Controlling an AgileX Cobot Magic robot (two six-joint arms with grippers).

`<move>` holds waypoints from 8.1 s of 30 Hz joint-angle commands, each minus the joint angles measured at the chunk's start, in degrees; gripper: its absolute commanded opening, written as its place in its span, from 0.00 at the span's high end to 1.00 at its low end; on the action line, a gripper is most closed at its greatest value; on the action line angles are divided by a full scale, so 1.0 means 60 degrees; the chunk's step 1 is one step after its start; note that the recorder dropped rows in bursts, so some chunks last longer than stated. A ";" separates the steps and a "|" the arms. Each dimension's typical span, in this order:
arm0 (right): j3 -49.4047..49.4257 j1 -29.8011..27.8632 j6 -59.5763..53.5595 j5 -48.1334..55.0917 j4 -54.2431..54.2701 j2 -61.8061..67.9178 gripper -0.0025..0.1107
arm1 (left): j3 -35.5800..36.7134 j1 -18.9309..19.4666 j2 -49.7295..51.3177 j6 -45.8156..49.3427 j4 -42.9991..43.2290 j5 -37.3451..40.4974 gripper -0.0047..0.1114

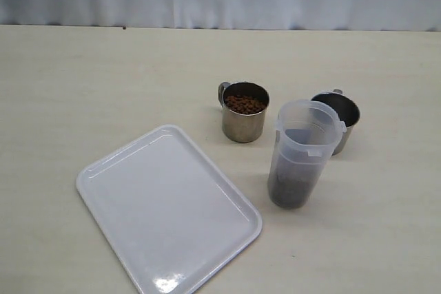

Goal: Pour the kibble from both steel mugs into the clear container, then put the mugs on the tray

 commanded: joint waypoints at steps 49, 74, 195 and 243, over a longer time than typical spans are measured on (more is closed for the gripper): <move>0.0034 0.2530 0.0003 0.0064 0.0016 0.0033 0.94 | -0.3192 -0.0018 1.6039 0.0442 0.7321 -1.3575 0.93; 0.0034 0.2530 0.0003 0.0064 0.0016 0.0033 0.94 | -1.0240 -0.3548 2.0518 -0.3920 1.0001 -0.9121 0.08; 0.0034 0.2530 0.0003 0.0064 0.0016 0.0033 0.94 | -1.0753 -1.0891 1.6652 -0.6131 1.2761 0.3581 0.96; 0.0034 0.2530 0.0003 0.0064 0.0016 0.0033 0.94 | -1.1149 -1.1237 1.7559 -0.4959 1.4814 0.5183 0.96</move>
